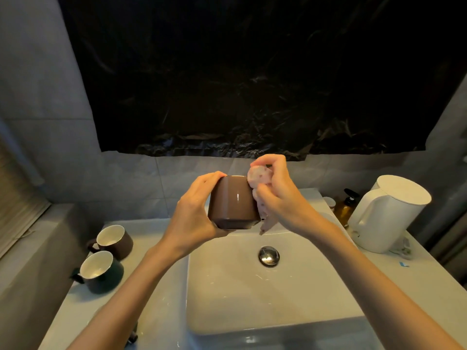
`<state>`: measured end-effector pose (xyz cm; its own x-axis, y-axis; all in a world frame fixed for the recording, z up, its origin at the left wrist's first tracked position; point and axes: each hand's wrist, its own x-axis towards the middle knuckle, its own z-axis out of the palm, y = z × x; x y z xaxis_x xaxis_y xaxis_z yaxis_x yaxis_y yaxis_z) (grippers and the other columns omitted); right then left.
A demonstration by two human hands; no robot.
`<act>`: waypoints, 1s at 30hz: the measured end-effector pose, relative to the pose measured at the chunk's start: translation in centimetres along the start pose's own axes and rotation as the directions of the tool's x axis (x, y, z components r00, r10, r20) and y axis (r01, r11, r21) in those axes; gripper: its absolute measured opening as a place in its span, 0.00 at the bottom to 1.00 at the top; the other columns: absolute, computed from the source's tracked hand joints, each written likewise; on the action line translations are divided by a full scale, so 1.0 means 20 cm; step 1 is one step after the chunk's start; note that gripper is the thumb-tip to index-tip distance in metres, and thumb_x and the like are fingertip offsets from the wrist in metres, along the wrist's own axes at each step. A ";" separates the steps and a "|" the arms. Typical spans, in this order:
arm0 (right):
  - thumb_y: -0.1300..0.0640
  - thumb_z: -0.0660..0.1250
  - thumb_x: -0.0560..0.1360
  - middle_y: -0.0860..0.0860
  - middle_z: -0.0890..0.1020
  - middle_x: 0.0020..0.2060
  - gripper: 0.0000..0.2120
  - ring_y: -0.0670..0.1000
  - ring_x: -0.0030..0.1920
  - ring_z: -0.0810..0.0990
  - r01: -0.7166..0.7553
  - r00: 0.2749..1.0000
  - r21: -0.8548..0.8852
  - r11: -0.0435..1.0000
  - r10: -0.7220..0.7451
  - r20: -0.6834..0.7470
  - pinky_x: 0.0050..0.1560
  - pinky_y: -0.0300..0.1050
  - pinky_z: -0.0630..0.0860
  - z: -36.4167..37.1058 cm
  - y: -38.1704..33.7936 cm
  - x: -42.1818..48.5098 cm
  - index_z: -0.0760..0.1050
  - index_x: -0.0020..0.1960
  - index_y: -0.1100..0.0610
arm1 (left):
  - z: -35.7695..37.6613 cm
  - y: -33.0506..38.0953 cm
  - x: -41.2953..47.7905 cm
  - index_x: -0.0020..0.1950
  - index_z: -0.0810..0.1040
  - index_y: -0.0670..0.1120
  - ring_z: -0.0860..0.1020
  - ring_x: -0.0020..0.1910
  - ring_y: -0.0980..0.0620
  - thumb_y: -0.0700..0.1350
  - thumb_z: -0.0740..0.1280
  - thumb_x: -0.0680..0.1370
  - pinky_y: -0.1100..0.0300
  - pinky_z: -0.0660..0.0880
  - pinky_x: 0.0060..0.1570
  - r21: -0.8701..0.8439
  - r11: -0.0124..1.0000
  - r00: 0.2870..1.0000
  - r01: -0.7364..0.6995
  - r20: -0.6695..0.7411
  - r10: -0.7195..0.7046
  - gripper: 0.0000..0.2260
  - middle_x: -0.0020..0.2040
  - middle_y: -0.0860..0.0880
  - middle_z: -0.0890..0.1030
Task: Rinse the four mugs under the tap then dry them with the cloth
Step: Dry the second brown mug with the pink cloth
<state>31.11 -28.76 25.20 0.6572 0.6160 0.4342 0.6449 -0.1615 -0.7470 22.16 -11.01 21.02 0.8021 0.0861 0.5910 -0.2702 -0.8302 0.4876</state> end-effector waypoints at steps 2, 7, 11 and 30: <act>0.63 0.62 0.76 0.46 0.68 0.57 0.12 0.43 0.59 0.69 0.130 0.983 -0.193 0.972 -0.152 -0.102 0.59 0.39 0.72 0.04 0.00 0.00 0.70 0.58 0.54 | 0.00 0.00 0.00 0.69 0.67 0.48 0.68 0.61 0.63 0.50 0.82 0.59 0.76 0.66 0.58 -0.004 1.000 1.000 0.001 -0.007 -0.001 0.42 0.64 0.52 0.71; 0.67 0.69 0.73 0.55 0.77 0.53 0.09 0.53 0.54 0.76 0.407 0.892 -0.267 0.874 -0.443 -0.087 0.54 0.42 0.75 0.09 -0.01 -0.07 0.82 0.52 0.60 | -0.03 -0.01 0.01 0.69 0.68 0.46 0.68 0.61 0.62 0.53 0.80 0.60 0.72 0.68 0.59 0.000 1.000 1.000 -0.029 0.013 0.029 0.41 0.64 0.52 0.72; 0.69 0.68 0.71 0.54 0.80 0.51 0.12 0.53 0.55 0.76 0.508 0.854 -0.343 0.790 -0.515 0.080 0.59 0.47 0.71 0.08 -0.01 -0.04 0.82 0.52 0.60 | -0.02 -0.01 0.01 0.67 0.69 0.45 0.70 0.61 0.59 0.51 0.81 0.59 0.68 0.70 0.59 -0.024 1.000 1.000 -0.020 0.014 0.020 0.40 0.63 0.51 0.73; 0.70 0.66 0.70 0.43 0.82 0.52 0.13 0.47 0.54 0.75 0.274 0.943 -0.132 0.953 -0.293 -0.159 0.53 0.37 0.71 0.10 -0.03 -0.08 0.82 0.49 0.57 | 0.00 0.00 -0.01 0.69 0.67 0.46 0.72 0.61 0.64 0.46 0.83 0.56 0.73 0.69 0.58 -0.340 0.928 0.987 0.155 0.021 -0.157 0.45 0.62 0.55 0.71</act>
<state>28.84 -28.17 23.97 0.4928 0.5054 0.7083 0.8458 -0.0871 -0.5263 22.06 -10.94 20.94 0.8458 0.2039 0.4931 -0.3072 -0.5695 0.7624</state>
